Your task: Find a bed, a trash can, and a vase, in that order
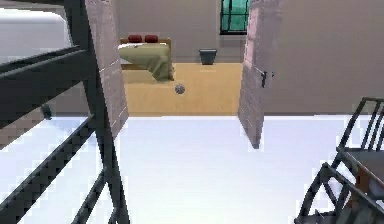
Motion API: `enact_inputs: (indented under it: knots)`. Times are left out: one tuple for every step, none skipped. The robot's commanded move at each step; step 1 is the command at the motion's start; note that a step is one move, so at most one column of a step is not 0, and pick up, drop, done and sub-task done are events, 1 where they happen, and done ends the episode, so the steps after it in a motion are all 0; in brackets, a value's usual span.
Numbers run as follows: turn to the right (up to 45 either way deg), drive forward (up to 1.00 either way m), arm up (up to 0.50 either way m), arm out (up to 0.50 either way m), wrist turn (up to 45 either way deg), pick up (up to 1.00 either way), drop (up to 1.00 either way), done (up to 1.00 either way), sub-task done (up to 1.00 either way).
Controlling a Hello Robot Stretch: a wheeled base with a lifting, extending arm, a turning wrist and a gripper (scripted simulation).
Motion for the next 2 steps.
enact_inputs:
  knots:
    - [6.0, 0.00, 0.00, 0.00, 0.0, 0.00, 0.00, 0.00, 0.00]
    - [0.0, 1.00, 0.00, 0.00, 0.0, 0.00, 0.00, 0.00, 0.00]
